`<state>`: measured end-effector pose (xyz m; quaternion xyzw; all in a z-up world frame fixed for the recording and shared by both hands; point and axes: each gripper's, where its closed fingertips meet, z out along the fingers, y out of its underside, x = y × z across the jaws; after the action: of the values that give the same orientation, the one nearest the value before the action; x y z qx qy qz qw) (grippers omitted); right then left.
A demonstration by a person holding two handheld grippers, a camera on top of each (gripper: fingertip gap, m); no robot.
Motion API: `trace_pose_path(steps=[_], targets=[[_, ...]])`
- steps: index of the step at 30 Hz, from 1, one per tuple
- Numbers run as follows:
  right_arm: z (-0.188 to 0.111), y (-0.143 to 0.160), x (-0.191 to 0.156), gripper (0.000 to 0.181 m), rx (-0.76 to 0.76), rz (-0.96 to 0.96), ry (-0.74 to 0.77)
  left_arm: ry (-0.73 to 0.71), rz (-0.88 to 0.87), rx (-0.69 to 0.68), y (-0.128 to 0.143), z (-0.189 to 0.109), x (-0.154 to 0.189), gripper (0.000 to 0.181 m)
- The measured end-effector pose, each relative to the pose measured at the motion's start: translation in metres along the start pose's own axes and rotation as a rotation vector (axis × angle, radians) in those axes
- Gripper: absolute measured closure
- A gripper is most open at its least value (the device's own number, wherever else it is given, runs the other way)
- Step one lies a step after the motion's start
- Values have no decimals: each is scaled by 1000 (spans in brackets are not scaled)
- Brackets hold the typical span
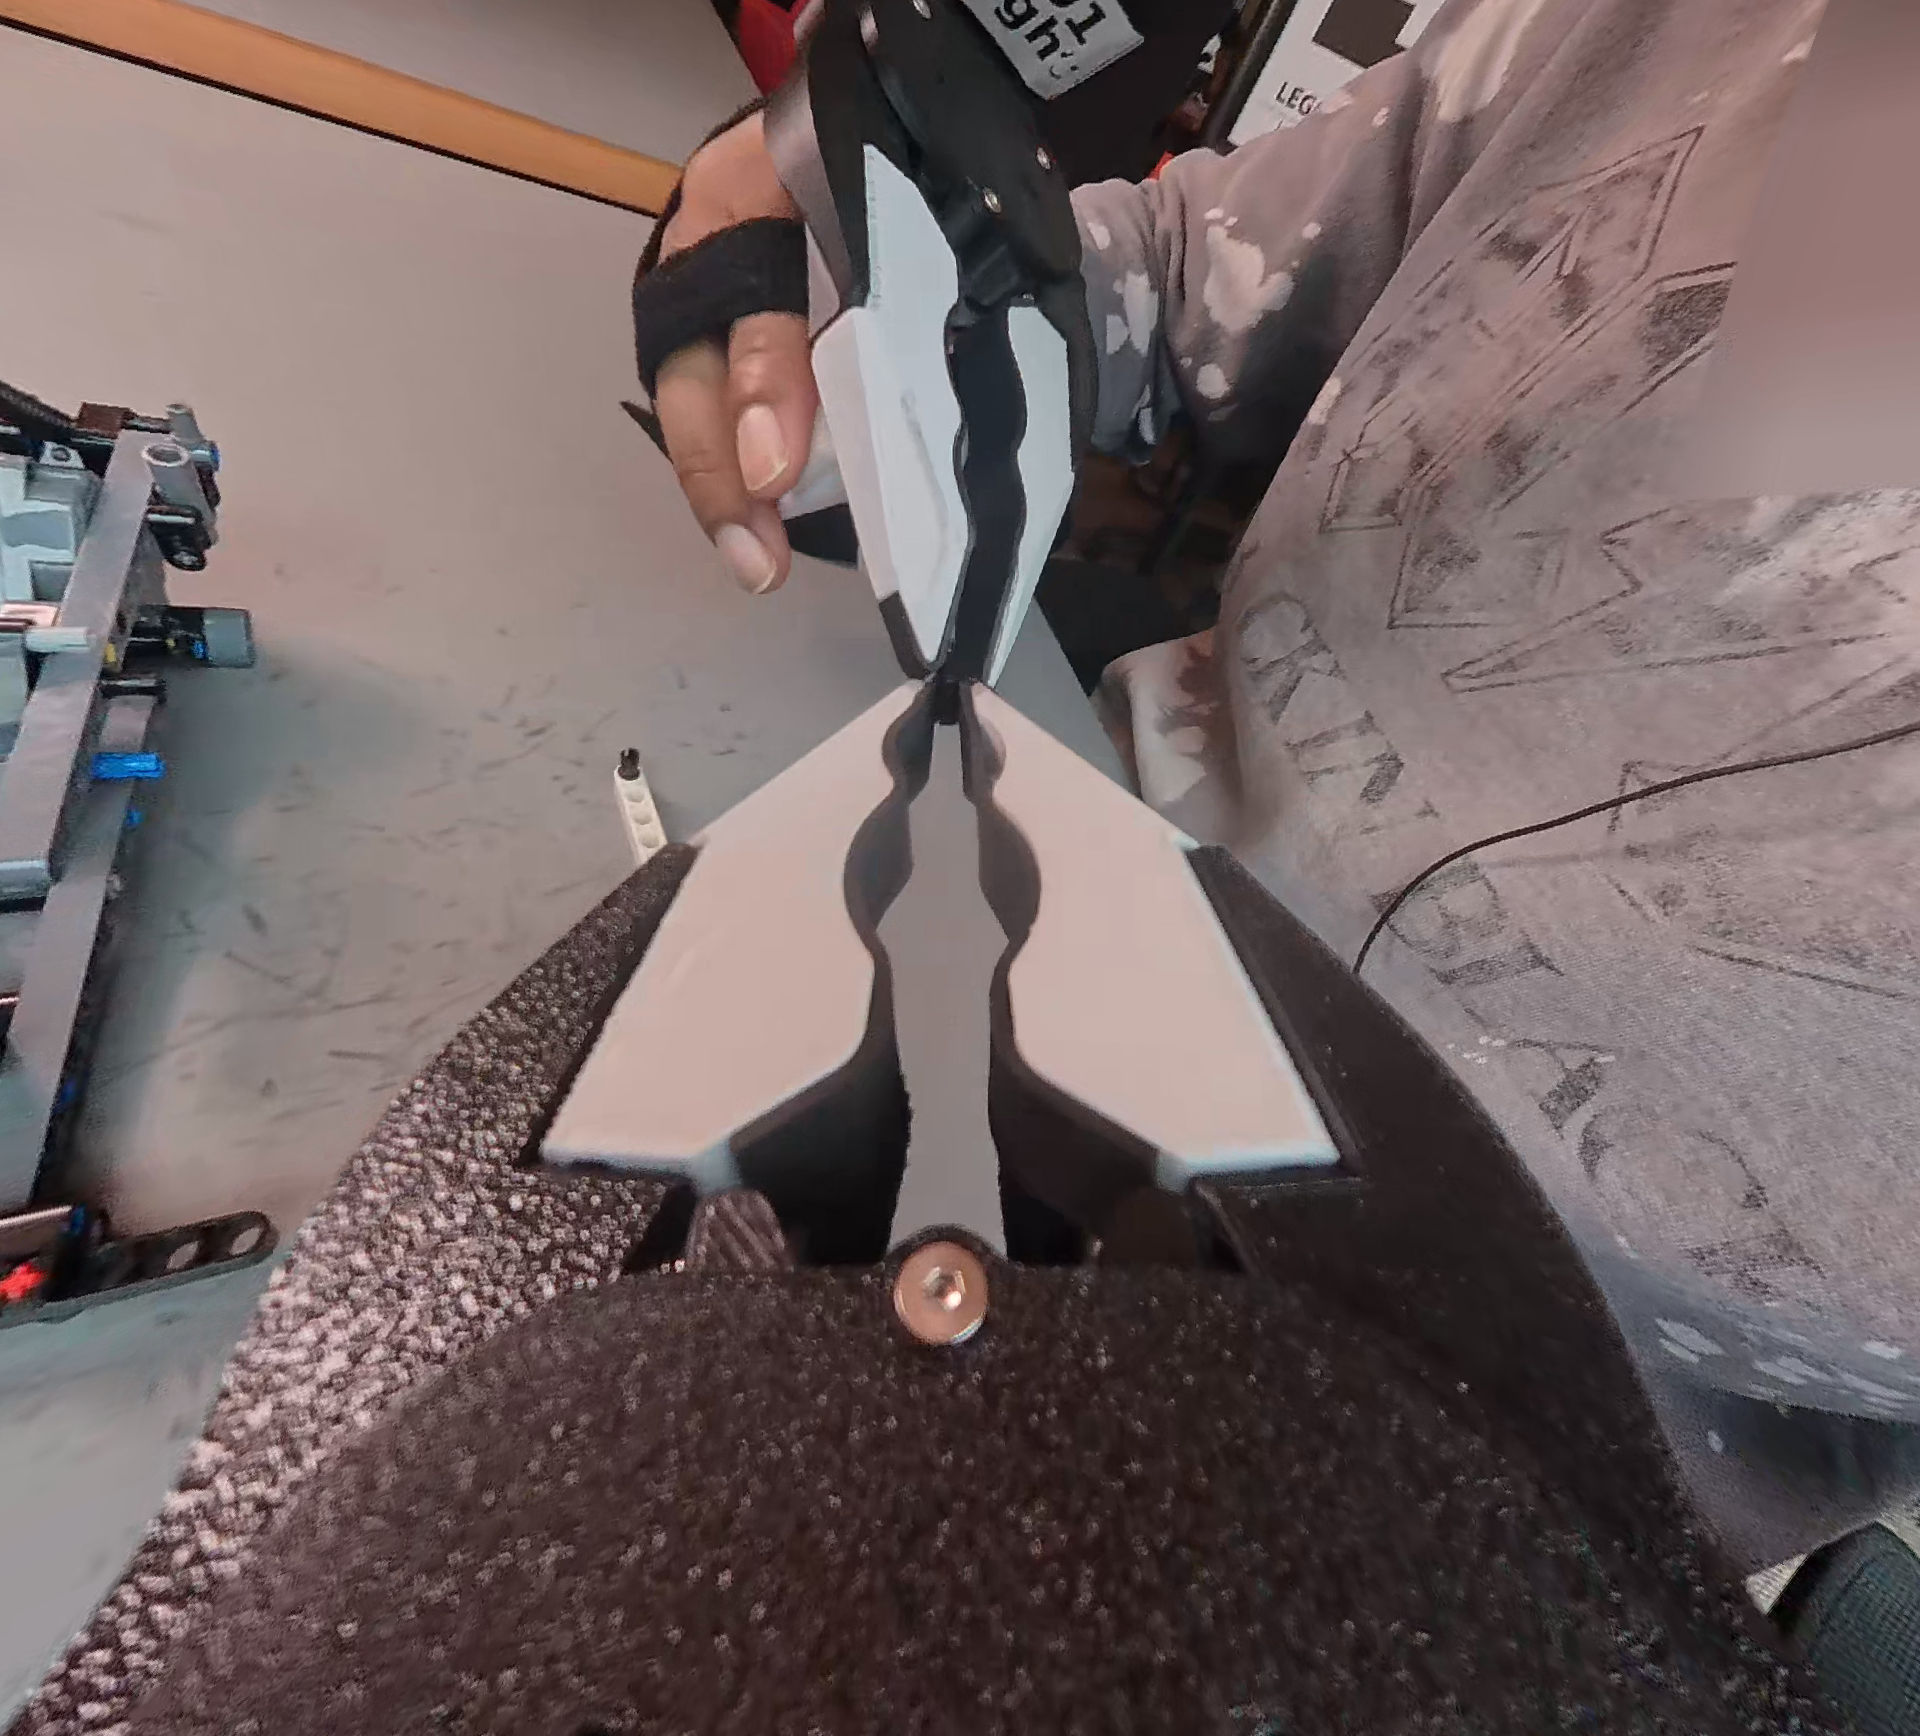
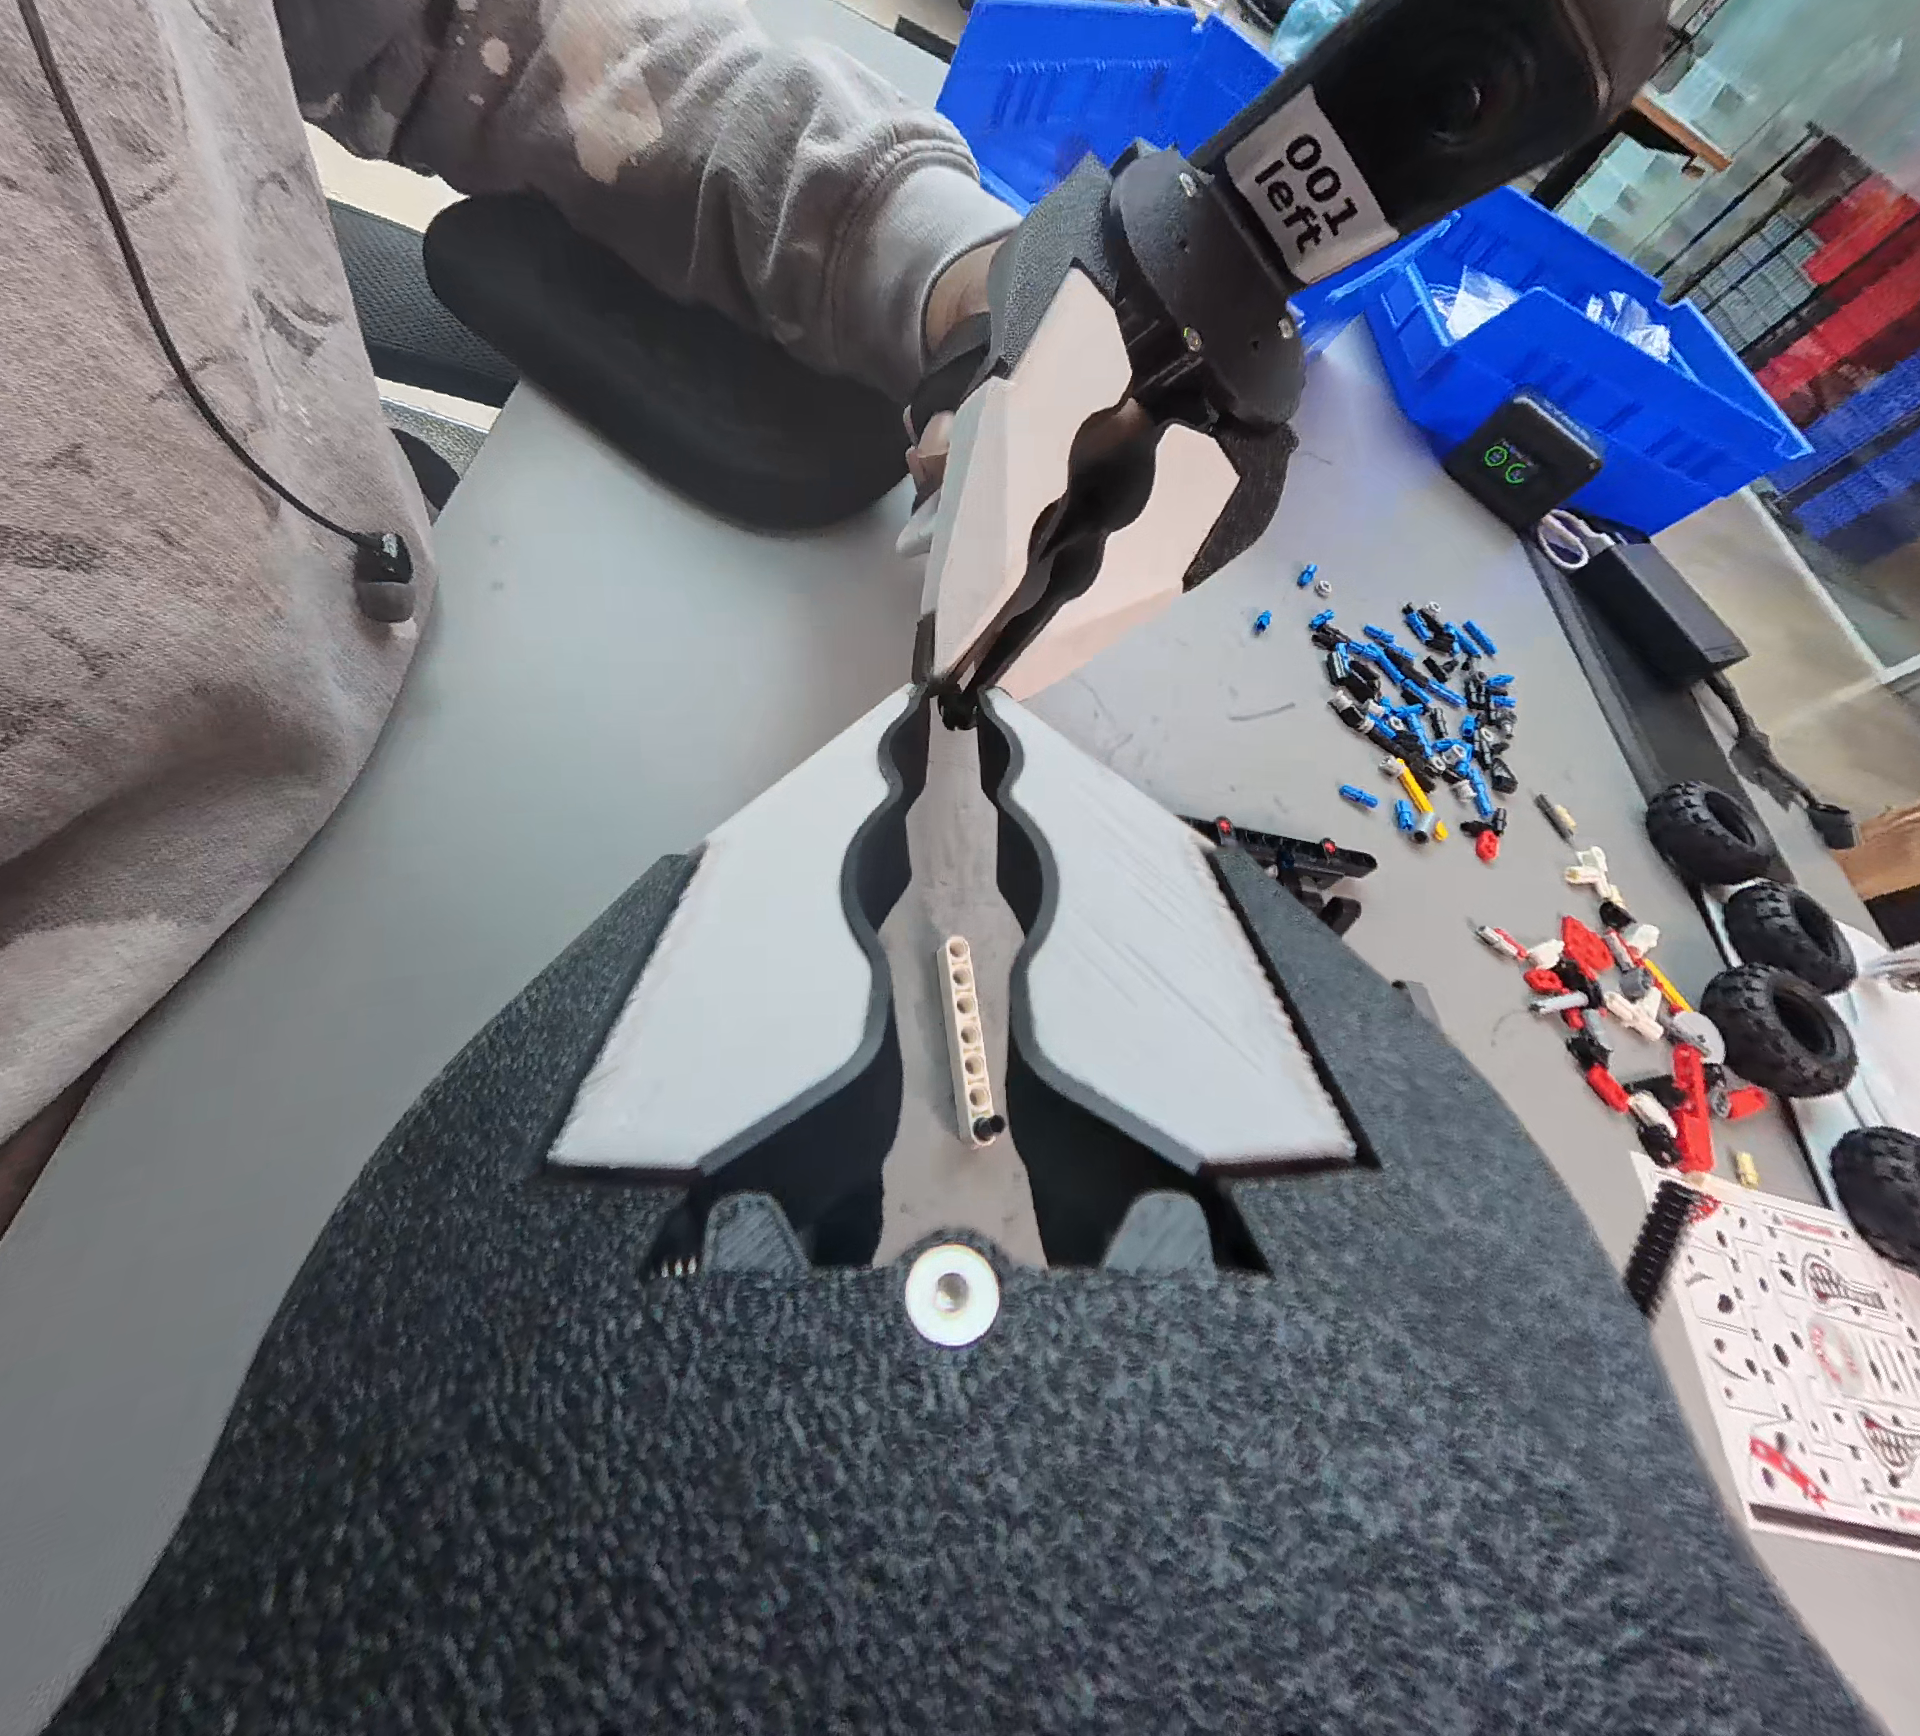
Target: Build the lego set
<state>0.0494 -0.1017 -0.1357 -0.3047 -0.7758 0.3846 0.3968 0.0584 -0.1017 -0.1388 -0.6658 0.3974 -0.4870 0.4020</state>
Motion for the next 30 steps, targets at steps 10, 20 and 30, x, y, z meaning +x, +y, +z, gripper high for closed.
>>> trace_pose_path(steps=[10,20,30], targets=[[-16,1,8,177,-20,79,2,-15,-76,57,-8,-2,-6,171],[-25,119,-1,177,-515,232,-45,-396,-85,-414,67,14,-65,158],[14,107,18,177,-437,166,-145,-316,69,-430,62,44,-42,153]])
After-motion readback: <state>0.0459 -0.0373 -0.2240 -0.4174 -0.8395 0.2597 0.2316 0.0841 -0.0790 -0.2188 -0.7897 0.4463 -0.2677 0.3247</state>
